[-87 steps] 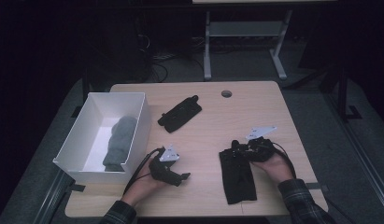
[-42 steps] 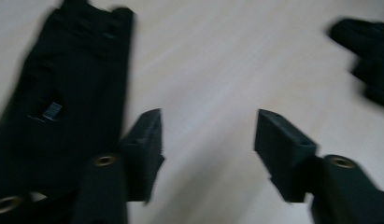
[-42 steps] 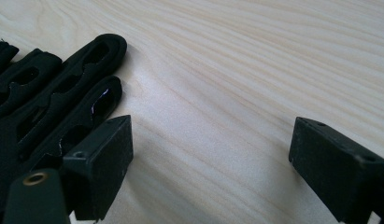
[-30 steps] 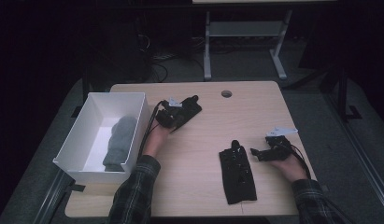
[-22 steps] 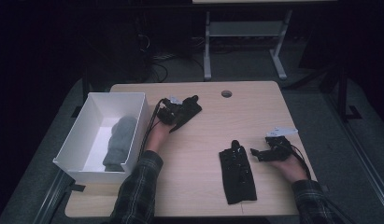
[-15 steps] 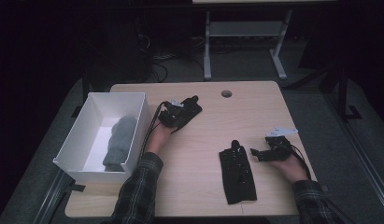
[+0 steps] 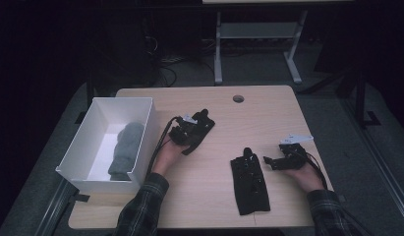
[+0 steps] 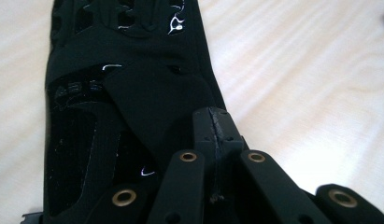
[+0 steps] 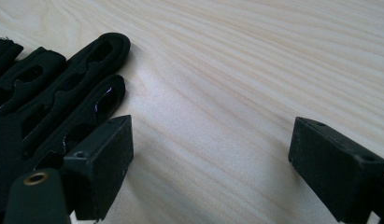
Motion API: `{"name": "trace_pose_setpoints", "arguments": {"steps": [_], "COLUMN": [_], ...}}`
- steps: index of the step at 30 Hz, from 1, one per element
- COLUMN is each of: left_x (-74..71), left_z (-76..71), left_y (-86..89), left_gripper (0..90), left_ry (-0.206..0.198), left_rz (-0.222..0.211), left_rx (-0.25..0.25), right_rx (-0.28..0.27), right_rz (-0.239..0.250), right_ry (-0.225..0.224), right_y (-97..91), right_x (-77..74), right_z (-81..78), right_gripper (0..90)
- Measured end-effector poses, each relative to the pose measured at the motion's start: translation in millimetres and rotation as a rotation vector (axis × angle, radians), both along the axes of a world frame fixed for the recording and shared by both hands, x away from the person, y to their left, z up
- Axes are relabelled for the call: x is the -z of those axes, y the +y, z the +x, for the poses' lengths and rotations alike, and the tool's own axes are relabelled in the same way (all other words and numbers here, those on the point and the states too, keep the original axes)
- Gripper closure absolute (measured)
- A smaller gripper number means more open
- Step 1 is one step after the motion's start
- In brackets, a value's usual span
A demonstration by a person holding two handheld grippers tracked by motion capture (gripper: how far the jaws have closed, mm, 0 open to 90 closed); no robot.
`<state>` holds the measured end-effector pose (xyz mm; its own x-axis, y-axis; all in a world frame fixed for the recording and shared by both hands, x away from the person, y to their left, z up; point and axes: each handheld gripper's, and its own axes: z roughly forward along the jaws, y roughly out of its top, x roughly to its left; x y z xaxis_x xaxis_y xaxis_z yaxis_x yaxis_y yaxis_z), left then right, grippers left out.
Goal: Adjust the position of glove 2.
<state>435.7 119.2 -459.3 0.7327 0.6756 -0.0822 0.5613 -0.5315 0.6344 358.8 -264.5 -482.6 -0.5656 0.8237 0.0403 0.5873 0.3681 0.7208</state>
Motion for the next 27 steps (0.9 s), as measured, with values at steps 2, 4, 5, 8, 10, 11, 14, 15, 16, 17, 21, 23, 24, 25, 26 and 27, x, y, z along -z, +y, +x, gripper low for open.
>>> {"name": "trace_pose_setpoints", "arguments": {"steps": [2, 4, 5, 8, 10, 11, 14, 15, 16, 17, 21, 23, 24, 25, 26, 27], "left_x": [0.0, -0.7, -0.7, -1.5, -1.4, -0.9, -0.6, -0.8, -0.7, -0.9, -1.4, -1.1, -0.9, -0.5, -0.7, -0.6], "left_z": [-5.6, -12.9, -15.8, -26.2, -33.6, -39.2, -50.0, -52.4, -55.9, -60.0, -71.4, -77.0, -79.0, -82.6, -85.3, -89.0], "left_y": [-0.4, -2.2, -3.2, -6.9, -9.3, -11.4, -15.4, -15.9, -17.0, -17.8, -18.4, -19.5, -19.8, -20.7, -20.7, -21.6], "left_gripper": [89.6, 89.6, 89.6, 89.6, 89.6, 89.6, 89.6, 89.6, 89.6, 89.6, 89.6, 89.6, 89.6, 89.6, 89.6, 89.6], "left_ry": [0.005, 0.006, 0.012, 0.027, 0.043, 0.052, 0.059, 0.057, 0.059, 0.059, 0.072, 0.083, 0.088, 0.092, 0.096, 0.098], "left_rz": [-0.002, 0.005, 0.002, 0.001, -0.011, -0.025, -0.033, -0.029, -0.033, -0.031, -0.029, -0.043, -0.046, -0.054, -0.049, -0.055], "left_rx": [0.015, 0.037, 0.039, 0.075, 0.093, 0.105, 0.133, 0.145, 0.151, 0.163, 0.207, 0.220, 0.230, 0.233, 0.250, 0.253], "right_rx": [0.000, 0.000, 0.000, 0.000, 0.000, 0.000, 0.000, 0.000, 0.000, 0.000, 0.000, 0.000, 0.000, 0.000, 0.000, 0.000], "right_rz": [0.000, 0.000, 0.000, -0.001, 0.000, -0.001, -0.001, -0.001, -0.001, -0.001, -0.001, -0.001, -0.001, 0.000, 0.000, 0.000], "right_ry": [0.000, 0.000, 0.000, 0.000, 0.000, 0.000, 0.000, 0.000, 0.000, 0.000, 0.000, 0.000, 0.000, 0.000, 0.001, 0.000], "right_y": [0.0, 0.0, 0.0, 0.0, 0.0, 0.0, 0.0, 0.0, 0.0, 0.0, 0.0, 0.0, 0.0, 0.0, 0.0, 0.0], "right_x": [0.0, 0.0, 0.0, 0.0, 0.0, 0.0, 0.0, 0.0, 0.0, 0.0, 0.0, 0.0, 0.0, 0.0, 0.0, 0.0], "right_z": [0.0, 0.0, 0.0, 0.0, 0.0, 0.0, 0.0, 0.0, 0.0, 0.0, 0.0, 0.0, 0.0, 0.0, 0.0, 0.0], "right_gripper": [13.8, 13.9, 13.8, 13.8, 13.8, 13.8, 13.8, 13.8, 13.8, 13.8, 13.8, 13.8, 13.9, 13.8, 13.8, 13.8]}}
